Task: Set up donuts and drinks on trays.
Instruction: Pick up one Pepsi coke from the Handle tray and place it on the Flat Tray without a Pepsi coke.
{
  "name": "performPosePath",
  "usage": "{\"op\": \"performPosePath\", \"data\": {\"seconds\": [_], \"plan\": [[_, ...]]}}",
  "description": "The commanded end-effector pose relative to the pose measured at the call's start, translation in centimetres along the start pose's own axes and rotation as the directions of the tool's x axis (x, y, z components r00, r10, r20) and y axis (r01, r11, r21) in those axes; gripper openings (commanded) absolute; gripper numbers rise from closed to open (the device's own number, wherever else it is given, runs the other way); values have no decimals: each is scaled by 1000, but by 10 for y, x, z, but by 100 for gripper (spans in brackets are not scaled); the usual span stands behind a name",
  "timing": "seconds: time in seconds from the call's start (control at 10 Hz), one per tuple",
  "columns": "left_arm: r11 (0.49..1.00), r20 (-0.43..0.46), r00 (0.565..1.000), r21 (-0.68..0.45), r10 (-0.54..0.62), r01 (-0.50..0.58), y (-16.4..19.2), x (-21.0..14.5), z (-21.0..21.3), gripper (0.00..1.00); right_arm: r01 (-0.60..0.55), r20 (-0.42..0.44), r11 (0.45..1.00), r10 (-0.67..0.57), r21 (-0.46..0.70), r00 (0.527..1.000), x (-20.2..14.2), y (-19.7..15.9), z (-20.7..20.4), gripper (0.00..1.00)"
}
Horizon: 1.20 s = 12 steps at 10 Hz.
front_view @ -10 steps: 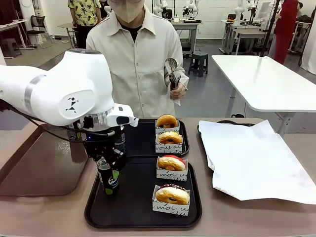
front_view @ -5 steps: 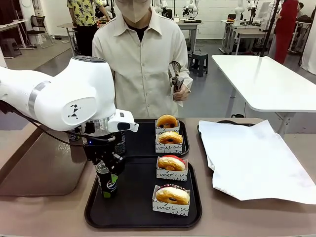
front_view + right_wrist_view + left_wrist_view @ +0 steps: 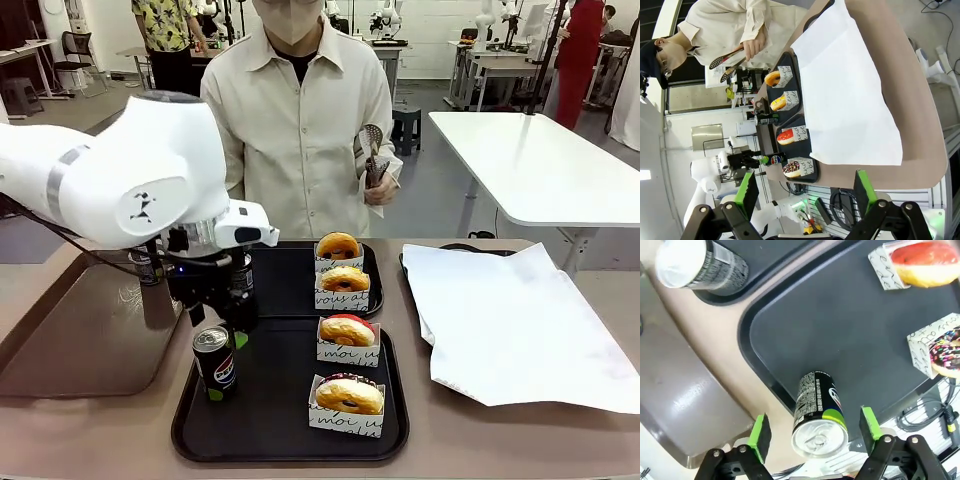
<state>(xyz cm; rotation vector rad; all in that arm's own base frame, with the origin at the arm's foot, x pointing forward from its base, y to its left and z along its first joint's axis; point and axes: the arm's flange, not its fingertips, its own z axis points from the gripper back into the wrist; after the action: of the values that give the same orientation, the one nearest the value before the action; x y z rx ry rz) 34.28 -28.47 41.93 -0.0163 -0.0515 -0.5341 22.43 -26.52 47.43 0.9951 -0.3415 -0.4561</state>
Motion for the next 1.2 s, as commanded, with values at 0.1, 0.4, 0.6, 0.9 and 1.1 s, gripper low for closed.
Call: {"op": "performPosePath", "data": {"seconds": [0.1,0.4,0.6,0.9,1.1], "plan": [[996,20,999,-85,38,-37,17,-9,40,100,-11,2,1000,11,16,1000,1,-1,-1,100],[994,15,999,-104,30,-28,40,-30,72,100,-11,2,1000,11,16,1000,1,-1,-1,100],[995,-9,999,-85,45,-46,56,-41,76,100,-11,2,1000,11,16,1000,1,-1,-1,100],[995,14,999,-86,46,-44,40,-28,75,100,-11,2,1000,11,16,1000,1,-1,-1,100],[995,14,999,-86,46,-44,40,-28,75,100,-11,2,1000,11,16,1000,1,-1,-1,100]]}}
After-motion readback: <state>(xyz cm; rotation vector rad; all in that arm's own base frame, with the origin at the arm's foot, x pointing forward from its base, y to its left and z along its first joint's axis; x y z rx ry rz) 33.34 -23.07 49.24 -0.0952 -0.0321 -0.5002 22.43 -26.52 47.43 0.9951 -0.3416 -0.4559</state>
